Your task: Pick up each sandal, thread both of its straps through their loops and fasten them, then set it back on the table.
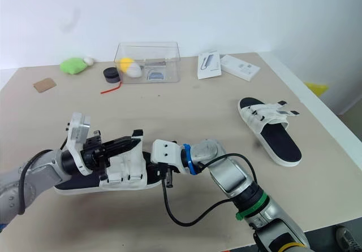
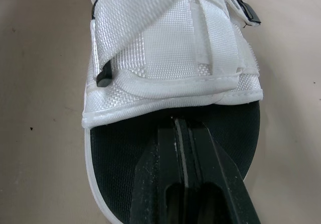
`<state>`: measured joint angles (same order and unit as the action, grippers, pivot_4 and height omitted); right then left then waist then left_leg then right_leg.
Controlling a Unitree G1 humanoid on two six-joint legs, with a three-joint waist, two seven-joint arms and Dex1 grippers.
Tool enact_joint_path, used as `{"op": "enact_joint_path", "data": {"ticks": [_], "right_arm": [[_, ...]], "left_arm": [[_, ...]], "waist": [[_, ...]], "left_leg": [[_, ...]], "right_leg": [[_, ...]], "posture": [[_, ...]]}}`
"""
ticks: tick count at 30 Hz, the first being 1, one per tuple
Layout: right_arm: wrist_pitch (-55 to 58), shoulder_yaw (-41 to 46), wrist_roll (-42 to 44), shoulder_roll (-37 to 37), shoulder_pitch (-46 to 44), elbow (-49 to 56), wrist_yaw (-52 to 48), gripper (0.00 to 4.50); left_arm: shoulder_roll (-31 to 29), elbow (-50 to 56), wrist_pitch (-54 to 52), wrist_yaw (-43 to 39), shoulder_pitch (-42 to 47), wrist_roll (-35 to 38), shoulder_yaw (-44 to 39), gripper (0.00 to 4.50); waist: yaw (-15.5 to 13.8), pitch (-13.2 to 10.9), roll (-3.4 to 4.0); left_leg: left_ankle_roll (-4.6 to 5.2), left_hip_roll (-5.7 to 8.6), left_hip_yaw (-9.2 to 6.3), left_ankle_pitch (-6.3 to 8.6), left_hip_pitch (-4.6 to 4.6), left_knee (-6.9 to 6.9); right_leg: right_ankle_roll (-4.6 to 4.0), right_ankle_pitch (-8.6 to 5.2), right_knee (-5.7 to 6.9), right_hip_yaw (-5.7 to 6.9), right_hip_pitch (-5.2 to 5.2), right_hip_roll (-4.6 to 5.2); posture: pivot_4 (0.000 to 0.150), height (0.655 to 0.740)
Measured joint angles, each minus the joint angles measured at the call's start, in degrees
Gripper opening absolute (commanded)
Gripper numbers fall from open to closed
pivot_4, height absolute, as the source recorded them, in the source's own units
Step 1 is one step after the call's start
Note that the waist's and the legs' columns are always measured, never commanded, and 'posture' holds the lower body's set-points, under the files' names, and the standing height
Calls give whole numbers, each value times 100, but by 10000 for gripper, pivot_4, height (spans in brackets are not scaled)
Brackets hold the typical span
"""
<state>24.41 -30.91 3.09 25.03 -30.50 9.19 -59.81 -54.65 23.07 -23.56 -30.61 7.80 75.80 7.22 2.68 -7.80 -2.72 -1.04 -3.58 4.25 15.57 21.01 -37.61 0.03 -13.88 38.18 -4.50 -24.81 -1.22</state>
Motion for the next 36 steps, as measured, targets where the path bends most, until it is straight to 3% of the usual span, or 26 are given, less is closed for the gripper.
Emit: {"op": "enact_joint_path", "data": {"ticks": [5,13,23,36], "right_arm": [[-10,-21,-39,-28,-9,-12,34,0],[-13,-24,-110,-61,-1,-11,93,0],[-11,-26,-119,-86,16,-10,126,0],[-12,-31,-147,-102,23,-10,148,0]], "left_arm": [[318,-407,-1220,521,221,767,-397,877],[877,-797,-2081,1170,220,1083,-913,877],[1129,-1061,-2828,1685,217,1068,-1226,877],[1362,-1013,-3187,1692,211,328,-1280,877]], "waist": [[0,0,1],[-3,1,1],[-2,1,0],[-1,3,1]], "left_leg": [[-9,0,-4,-6,-1,0],[-32,0,-31,-22,-1,0],[-36,0,-43,-28,0,0],[-36,1,-46,-28,-2,0]], "right_leg": [[-7,5,1,-10,0,-12],[-16,16,3,-8,1,-22],[-19,23,3,-7,2,-29],[-28,20,3,-8,3,-30]], "posture": [[1500,7400],[1500,7400],[1500,7400],[1500,7400]]}}
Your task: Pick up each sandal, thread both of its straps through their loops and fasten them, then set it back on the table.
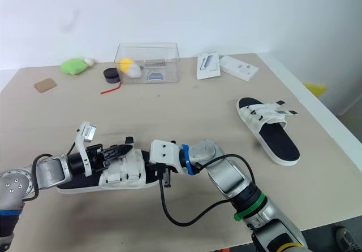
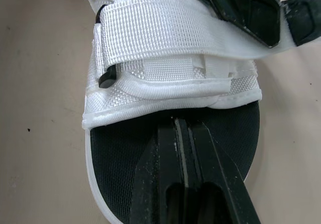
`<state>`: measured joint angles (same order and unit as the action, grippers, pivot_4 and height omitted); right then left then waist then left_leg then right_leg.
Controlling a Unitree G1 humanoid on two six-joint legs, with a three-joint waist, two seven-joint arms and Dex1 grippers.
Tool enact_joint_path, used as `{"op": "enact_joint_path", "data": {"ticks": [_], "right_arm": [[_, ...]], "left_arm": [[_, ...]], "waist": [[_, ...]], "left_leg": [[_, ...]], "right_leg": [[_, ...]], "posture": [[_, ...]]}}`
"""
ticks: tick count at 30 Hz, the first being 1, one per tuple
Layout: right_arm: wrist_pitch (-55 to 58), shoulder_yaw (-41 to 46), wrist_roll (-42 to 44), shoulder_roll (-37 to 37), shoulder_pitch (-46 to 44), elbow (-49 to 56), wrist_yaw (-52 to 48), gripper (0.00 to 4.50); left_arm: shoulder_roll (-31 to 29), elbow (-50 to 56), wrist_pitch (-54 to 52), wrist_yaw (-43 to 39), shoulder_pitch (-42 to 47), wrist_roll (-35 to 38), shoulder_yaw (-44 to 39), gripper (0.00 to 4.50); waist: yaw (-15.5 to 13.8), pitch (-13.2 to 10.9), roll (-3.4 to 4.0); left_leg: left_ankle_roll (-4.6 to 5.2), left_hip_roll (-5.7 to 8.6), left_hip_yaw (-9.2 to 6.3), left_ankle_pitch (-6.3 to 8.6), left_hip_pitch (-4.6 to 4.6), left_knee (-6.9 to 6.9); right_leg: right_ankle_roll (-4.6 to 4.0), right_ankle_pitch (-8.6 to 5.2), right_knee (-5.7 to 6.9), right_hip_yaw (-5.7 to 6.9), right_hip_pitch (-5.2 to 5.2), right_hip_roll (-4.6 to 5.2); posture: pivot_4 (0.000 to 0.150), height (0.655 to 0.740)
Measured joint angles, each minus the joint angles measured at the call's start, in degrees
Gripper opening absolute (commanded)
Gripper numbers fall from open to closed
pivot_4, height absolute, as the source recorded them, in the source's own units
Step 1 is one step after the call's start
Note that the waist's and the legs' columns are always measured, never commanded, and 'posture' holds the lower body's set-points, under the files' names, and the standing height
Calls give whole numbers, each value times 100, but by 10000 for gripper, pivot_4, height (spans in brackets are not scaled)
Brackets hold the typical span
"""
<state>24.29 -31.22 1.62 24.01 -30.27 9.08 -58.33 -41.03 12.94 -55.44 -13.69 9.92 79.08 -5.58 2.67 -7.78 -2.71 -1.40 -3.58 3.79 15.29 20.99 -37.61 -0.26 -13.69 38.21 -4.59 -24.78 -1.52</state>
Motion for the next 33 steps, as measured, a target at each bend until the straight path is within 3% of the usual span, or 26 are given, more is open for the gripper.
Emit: {"op": "enact_joint_path", "data": {"ticks": [4,5,7,13,15,25,33], "right_arm": [[0,-4,-3,-6,1,0,5,0],[0,-5,-3,-7,1,0,5,0],[-2,-8,-3,-11,2,0,5,0],[-49,-23,-3,-18,9,-1,-3,0],[-61,-25,-3,-22,9,-8,-1,0],[-92,-21,-3,-26,5,-25,-26,0],[-125,-20,-3,-31,-2,-47,-26,0]], "left_arm": [[-8,71,8,-258,1,-425,28,877],[-42,105,31,-392,1,-588,69,3159],[-86,128,55,-683,1,-868,93,8982],[-244,436,325,-1388,-26,-1649,176,37840],[-255,413,404,-1467,-20,-1960,178,44001],[-435,64,1114,-2217,218,-3641,528,44001],[-324,-348,1730,-2788,519,-4387,648,44001]], "waist": [[2,0,1],[3,0,1],[6,0,1],[12,1,1],[12,1,4],[12,0,3],[12,0,3]], "left_leg": [[0,0,0,0,-1,1],[0,0,0,0,-2,1],[0,0,0,0,-3,4],[0,-2,-2,0,-9,18],[0,-3,-3,0,-13,21],[0,-4,-2,1,-10,24],[1,-7,0,1,-4,24]], "right_leg": [[-1,0,0,-1,0,-2],[-5,-2,0,-1,0,-3],[-11,-6,0,-2,-1,-4],[-11,-8,-1,-13,-4,-8],[-12,-8,-1,-15,-3,-8],[-14,-11,-2,-16,-9,-10],[-13,-9,-2,-14,-13,-12]], "posture": [[1500,7400],[1500,7400],[1500,7400],[1500,7400],[1500,7400],[1500,7400],[1500,7400]]}}
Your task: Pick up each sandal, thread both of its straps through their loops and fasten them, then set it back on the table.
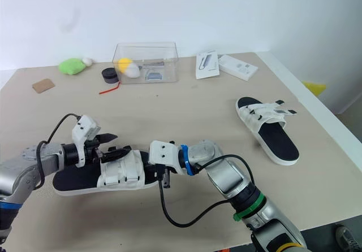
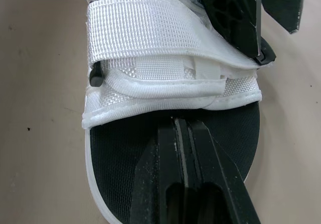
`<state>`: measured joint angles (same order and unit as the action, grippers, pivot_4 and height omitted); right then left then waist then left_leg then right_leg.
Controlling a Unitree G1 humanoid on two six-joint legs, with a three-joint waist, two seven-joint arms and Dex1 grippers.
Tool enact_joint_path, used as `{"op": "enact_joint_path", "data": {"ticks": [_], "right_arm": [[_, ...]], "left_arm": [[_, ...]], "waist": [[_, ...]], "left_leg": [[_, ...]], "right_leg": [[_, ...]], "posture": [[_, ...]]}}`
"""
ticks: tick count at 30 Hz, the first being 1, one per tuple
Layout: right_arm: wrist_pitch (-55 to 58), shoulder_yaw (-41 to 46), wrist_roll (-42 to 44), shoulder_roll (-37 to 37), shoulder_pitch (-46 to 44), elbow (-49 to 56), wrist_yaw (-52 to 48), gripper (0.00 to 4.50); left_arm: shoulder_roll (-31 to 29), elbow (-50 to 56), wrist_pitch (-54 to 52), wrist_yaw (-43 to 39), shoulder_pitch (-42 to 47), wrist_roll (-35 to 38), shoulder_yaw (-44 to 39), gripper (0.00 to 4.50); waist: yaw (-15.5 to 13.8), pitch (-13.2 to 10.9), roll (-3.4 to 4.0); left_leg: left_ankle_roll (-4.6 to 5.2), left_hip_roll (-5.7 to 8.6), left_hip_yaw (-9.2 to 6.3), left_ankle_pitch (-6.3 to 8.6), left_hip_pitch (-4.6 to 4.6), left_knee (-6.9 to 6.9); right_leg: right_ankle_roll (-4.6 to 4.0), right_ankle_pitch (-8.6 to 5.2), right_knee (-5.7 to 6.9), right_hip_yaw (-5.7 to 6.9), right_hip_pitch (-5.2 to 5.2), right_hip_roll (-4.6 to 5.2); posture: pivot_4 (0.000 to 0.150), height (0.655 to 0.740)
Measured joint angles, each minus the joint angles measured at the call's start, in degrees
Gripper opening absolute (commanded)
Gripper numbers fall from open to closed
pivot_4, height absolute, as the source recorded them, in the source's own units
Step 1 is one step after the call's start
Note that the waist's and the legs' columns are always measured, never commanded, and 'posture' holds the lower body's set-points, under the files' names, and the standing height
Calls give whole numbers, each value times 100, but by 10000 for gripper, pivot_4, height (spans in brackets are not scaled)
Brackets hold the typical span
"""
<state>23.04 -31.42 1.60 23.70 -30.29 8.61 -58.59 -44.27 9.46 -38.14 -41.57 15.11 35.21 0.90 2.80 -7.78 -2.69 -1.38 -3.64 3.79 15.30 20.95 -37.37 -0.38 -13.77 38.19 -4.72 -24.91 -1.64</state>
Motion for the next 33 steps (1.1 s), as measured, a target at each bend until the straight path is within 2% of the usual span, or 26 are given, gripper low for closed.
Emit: {"op": "enact_joint_path", "data": {"ticks": [4,8,12,15,20,23,26,33], "right_arm": [[-37,2,0,-2,1,4,-3,0],[-72,7,19,-2,15,6,-22,0],[46,204,274,-41,48,-50,-78,0],[200,432,566,-17,135,-97,-160,0],[469,1079,1154,204,363,-110,-253,0],[797,1577,1635,320,414,-89,-303,0],[1107,2006,2065,503,388,-71,-382,9254],[1569,2771,2818,934,-12,437,-385,42557]], "left_arm": [[46,-321,849,-361,222,-205,-394,44001],[-249,-696,3255,-1178,158,-955,-926,44001],[-390,-1519,6409,-1696,-181,-1903,-1254,44001],[-482,-1993,8313,-2124,-343,-2126,-1245,44001],[-686,-2935,10022,-2465,-518,-2133,-1066,44001],[-871,-3132,10565,-2520,-573,-2093,-816,44001],[-1064,-3124,10820,-2511,-654,-1968,-568,45000],[-1085,-2399,10746,-2218,-1026,-1842,15,45000]], "waist": [[1,-2,-4],[6,-2,-3],[-7,-5,-1],[-30,-8,-1],[-43,-32,-3],[-39,-40,-7],[-35,-42,-5],[-15,-62,12]], "left_leg": [[0,-3,0,0,14,-1],[0,-6,3,1,14,11],[1,-14,12,1,25,10],[1,-12,28,1,36,8],[10,-2,50,6,57,5],[22,7,58,20,62,1],[28,13,62,34,64,-1],[36,9,57,50,67,-3]], "right_leg": [[10,8,0,4,-12,-5],[-2,1,0,-1,-19,-2],[-6,-1,-3,2,-23,17],[-5,-1,-4,13,-28,42],[13,-5,-6,39,-41,72],[8,-1,-9,38,-41,89],[12,-4,-12,35,-40,97],[21,-9,-13,29,-40,97]], "posture": [[1500,7400],[1500,7400],[1500,7400],[1500,7400],[1500,7400],[1500,7400],[1500,7400],[1500,7400]]}}
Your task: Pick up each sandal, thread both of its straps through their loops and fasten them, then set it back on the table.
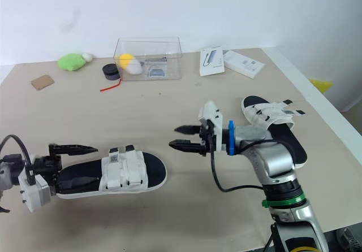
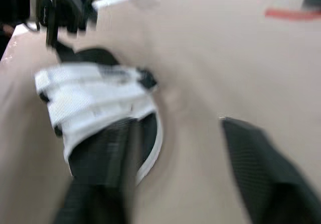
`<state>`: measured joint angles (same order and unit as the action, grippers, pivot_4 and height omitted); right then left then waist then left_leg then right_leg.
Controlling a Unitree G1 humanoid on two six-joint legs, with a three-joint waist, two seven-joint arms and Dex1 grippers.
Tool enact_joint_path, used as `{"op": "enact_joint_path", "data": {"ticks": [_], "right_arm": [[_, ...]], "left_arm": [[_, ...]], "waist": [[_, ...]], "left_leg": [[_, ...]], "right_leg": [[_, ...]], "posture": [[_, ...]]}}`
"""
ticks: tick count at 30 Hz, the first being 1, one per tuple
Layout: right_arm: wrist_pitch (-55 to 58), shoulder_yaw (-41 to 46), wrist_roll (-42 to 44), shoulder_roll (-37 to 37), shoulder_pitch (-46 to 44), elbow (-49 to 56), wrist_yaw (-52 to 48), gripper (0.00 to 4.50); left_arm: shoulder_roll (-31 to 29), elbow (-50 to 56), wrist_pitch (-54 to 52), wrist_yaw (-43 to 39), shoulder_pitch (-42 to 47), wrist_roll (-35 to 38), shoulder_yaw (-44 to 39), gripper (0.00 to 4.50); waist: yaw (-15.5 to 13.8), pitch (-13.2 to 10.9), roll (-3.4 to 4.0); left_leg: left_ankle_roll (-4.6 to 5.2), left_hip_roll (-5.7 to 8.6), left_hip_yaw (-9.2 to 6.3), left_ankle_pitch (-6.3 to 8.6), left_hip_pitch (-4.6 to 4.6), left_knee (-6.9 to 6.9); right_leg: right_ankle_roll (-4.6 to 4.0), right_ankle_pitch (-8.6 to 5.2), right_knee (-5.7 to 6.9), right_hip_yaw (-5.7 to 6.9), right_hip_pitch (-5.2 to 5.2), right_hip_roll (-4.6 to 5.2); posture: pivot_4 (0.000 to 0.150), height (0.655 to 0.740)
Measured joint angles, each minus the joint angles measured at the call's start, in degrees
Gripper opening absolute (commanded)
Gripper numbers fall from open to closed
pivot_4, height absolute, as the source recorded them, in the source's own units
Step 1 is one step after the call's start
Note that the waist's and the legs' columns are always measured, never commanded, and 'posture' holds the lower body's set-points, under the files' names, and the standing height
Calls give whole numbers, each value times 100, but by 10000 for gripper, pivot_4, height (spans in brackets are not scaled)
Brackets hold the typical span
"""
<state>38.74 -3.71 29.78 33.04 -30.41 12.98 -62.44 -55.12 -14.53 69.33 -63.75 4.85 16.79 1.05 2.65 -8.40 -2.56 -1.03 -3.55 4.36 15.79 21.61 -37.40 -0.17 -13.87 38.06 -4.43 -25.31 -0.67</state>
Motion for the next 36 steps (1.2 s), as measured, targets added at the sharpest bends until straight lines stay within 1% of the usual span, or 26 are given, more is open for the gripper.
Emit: {"op": "enact_joint_path", "data": {"ticks": [1,5,8,12,13,16,19,22,25,27,28,29,33,36], "right_arm": [[48,35,78,51,-42,114,19,44636],[186,74,273,90,-228,469,175,44636],[214,74,325,89,-322,579,316,45000],[260,64,376,121,-386,610,386,45000],[271,63,384,145,-395,610,388,45000],[296,65,453,206,-451,634,393,45000],[317,65,507,238,-509,705,404,45000],[311,102,595,224,-723,715,466,45000],[267,145,599,175,-868,707,564,45000],[213,125,578,43,-959,690,654,45000],[119,73,499,-54,-1039,633,718,45000],[61,11,442,-89,-1080,580,756,45000],[-356,-376,-65,-180,-1105,235,776,45000],[-507,-491,-210,-230,-1107,70,758,45000]], "left_arm": [[25,101,-85,69,0,-4,57,45000],[296,376,-350,288,243,-116,266,45000],[366,391,-423,341,434,-247,379,36941],[445,278,-380,330,484,-435,691,18332],[445,219,-379,329,481,-450,748,12480],[441,198,-390,403,503,-461,759,369],[442,92,-679,609,624,-601,654,369],[441,-125,-1546,1198,935,-1048,131,369],[441,5,-2340,1807,993,-1460,-336,369],[444,265,-3160,2276,944,-1889,-562,369],[459,415,-3822,2660,910,-2262,-698,369],[480,455,-4158,2833,895,-2432,-772,369],[578,694,-6142,3710,817,-3281,-1052,369],[668,725,-6949,4130,800,-3625,-1113,369]], "waist": [[-1,-1,1],[-2,-8,11],[2,-8,12],[0,-8,11],[0,-8,11],[-2,-8,12],[-1,-9,12],[1,-10,12],[11,-10,12],[14,-10,12],[14,-10,12],[14,-10,12],[10,-10,11],[-6,-10,11]], "left_leg": [[0,-1,-2,0,0,0],[0,-2,-2,0,0,-8],[0,0,4,0,-2,-11],[0,3,8,0,0,-12],[0,5,7,0,0,-12],[1,7,6,0,1,-12],[1,5,3,0,2,-15],[3,-2,2,-2,1,-24],[2,-12,4,-1,0,-24],[2,-13,4,-1,1,-22],[2,-12,3,-1,1,-21],[3,-12,3,-1,2,-21],[4,-8,3,1,14,-21],[4,-3,-2,1,31,-21]], "right_leg": [[0,0,0,1,0,-2],[7,-4,1,0,2,-12],[8,-3,2,-2,2,-16],[7,0,2,-9,2,-15],[8,0,2,-10,2,-13],[8,0,2,-10,2,-11],[9,0,4,-8,2,-15],[18,1,6,-6,2,-32],[15,3,8,-6,0,-36],[-4,15,11,-9,-2,-37],[-6,16,11,-9,-3,-38],[-6,16,11,-8,-3,-37],[-5,15,10,-8,-10,-35],[-4,14,9,-2,-20,-26]], "posture": [[1500,7400],[1500,7400],[1500,7400],[1500,7400],[1500,7400],[1500,7400],[1500,7400],[1500,7400],[1500,7400],[1500,7400],[1500,7400],[1500,7400],[1500,7400],[1500,7400]]}}
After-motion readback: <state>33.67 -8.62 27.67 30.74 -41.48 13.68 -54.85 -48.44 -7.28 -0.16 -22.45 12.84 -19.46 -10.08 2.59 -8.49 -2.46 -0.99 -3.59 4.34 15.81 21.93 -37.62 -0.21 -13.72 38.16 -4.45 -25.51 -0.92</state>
